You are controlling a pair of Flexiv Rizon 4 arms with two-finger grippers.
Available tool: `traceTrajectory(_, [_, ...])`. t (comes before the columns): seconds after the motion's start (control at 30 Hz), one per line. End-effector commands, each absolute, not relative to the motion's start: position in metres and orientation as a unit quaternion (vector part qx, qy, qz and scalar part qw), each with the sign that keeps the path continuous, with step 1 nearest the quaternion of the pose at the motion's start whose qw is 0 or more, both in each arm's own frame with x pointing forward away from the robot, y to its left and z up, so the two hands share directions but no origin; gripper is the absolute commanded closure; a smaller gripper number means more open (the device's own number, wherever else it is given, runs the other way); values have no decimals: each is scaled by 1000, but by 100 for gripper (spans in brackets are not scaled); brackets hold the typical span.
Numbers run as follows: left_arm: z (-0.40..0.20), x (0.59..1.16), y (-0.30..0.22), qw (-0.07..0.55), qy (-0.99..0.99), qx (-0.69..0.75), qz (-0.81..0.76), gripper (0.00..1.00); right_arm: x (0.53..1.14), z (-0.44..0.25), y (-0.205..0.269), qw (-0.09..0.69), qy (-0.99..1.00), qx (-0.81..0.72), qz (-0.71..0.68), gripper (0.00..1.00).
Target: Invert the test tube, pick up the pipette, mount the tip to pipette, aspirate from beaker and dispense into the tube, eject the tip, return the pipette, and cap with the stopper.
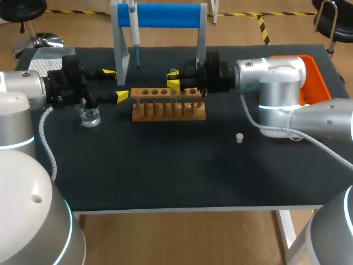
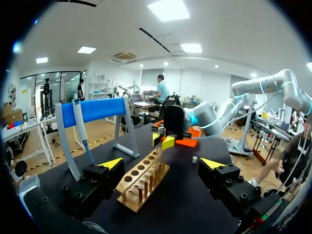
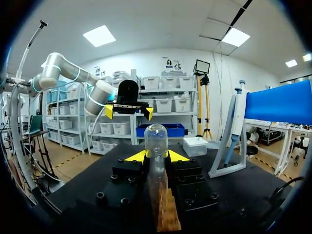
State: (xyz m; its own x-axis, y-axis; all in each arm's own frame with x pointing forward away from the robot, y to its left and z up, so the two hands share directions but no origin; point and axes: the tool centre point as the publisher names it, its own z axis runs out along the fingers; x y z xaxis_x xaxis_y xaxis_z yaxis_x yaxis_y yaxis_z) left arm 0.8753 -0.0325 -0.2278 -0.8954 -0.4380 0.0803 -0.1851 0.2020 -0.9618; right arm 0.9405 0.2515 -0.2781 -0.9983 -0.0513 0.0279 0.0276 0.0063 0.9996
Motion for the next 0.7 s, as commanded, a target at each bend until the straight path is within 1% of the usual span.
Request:
traceTrajectory(0.03, [-228, 874, -32, 107, 767, -203, -599, 0, 938, -274, 251, 26, -709, 7, -705, 100])
traceTrajectory(0.7, [-228, 874, -32, 107, 767, -203, -599, 0, 941, -257, 250, 17, -705, 8, -709, 100])
